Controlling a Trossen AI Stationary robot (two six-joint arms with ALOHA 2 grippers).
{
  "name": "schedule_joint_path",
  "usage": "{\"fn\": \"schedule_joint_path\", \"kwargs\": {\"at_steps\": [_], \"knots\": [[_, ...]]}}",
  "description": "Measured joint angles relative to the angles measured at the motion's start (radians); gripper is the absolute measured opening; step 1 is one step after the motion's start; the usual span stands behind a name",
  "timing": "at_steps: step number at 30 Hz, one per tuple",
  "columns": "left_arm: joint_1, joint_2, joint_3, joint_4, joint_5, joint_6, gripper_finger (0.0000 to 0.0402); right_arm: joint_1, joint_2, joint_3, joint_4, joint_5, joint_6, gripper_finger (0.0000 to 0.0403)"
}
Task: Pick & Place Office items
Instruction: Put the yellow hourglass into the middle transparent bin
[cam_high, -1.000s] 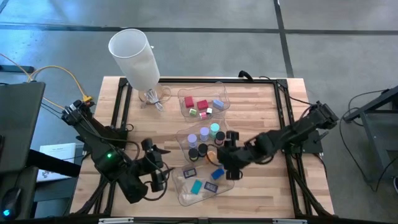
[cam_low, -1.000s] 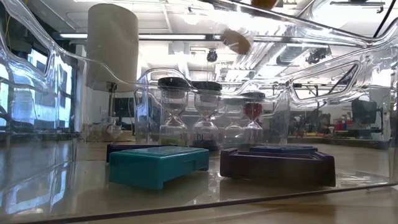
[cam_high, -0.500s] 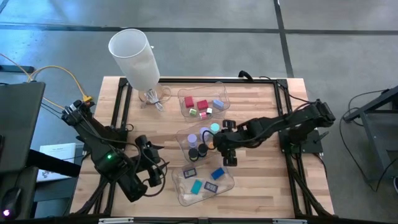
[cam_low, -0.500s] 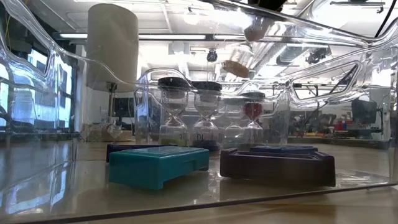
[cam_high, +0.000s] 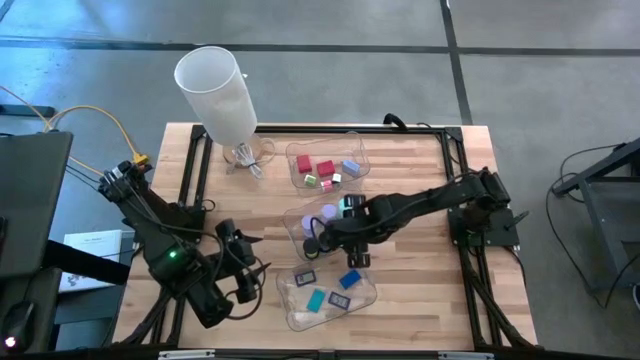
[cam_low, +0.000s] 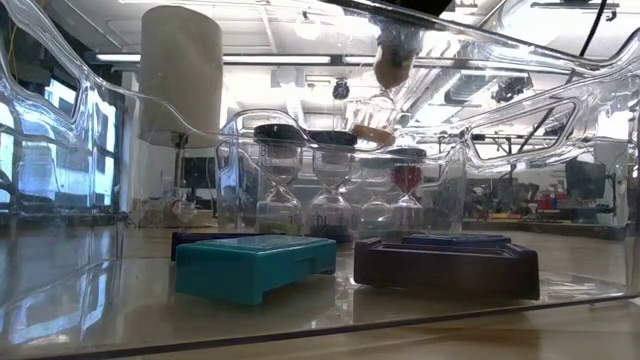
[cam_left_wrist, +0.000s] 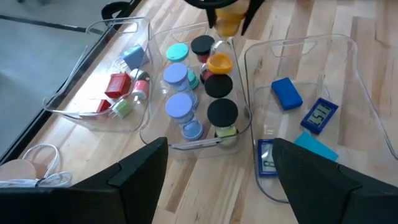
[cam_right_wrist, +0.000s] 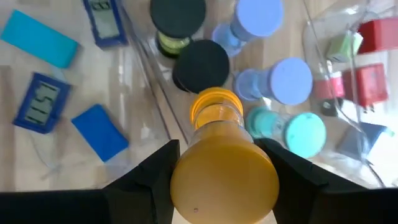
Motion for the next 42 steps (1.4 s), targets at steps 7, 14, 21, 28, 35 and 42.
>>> {"fn": "schedule_joint_path", "kwargs": {"at_steps": [7, 14, 21, 28, 35, 42], "knots": [[-0.025, 0.0, -0.005, 0.0, -0.001, 0.002, 0.0282, -0.02, 0.004, 0.014, -0.024, -0.003, 0.005, 0.0184], [-0.043, 0.001, -0.024, -0.002, 0.0, -0.01, 0.0282, -0.065, 0.004, 0.014, -0.055, -0.032, 0.008, 0.0185], [-0.048, 0.002, -0.043, 0.0, 0.0, -0.012, 0.0282, -0.082, 0.004, 0.014, -0.036, -0.043, 0.008, 0.0185], [-0.048, 0.002, -0.045, 0.0, 0.0, -0.013, 0.0282, -0.07, 0.008, 0.013, -0.021, -0.049, 0.012, 0.0185], [-0.048, 0.002, -0.045, 0.0, 0.0, -0.013, 0.0282, -0.064, 0.008, 0.013, 0.0, -0.053, 0.023, 0.0185], [-0.048, 0.002, -0.045, 0.0, 0.002, -0.016, 0.0282, -0.065, 0.008, 0.012, -0.007, -0.052, 0.036, 0.0185]]}}
